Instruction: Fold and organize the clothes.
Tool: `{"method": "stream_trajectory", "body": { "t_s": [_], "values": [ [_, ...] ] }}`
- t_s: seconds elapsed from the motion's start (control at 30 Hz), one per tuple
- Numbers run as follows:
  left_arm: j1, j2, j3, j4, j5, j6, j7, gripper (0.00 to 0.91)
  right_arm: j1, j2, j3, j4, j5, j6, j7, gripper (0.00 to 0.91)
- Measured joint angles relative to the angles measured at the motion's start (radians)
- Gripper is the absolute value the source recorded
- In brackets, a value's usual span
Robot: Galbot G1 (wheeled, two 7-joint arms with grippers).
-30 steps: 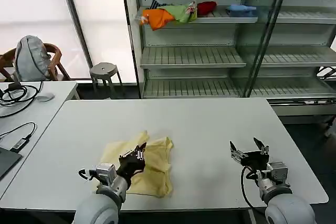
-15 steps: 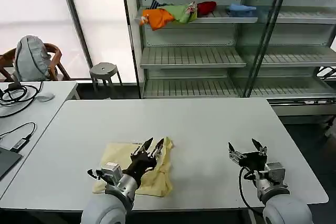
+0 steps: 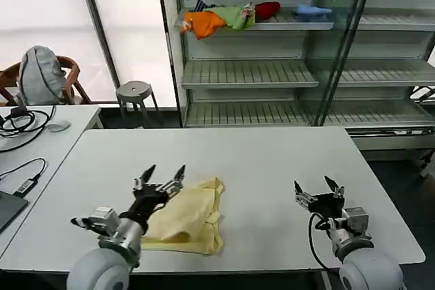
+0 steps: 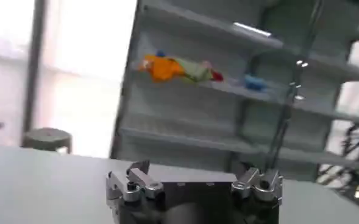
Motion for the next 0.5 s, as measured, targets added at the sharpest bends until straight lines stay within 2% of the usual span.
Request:
{"method": "stream_trajectory", "body": {
  "t_s": [0.2,0.5],
  "values": [
    [0.081,0.020,-0.090,0.041,0.059,0.015,-0.010,0.907,0.004,0.000,-0.001,-0.001,-0.002,0.000,-0.001,0.907],
    [0.122,0.012,-0.103,0.105,0.151,0.022,-0.018,0.907,-0.006,-0.003,0.000,0.010,-0.007,0.001,-0.001,0.907]
  ]
}}
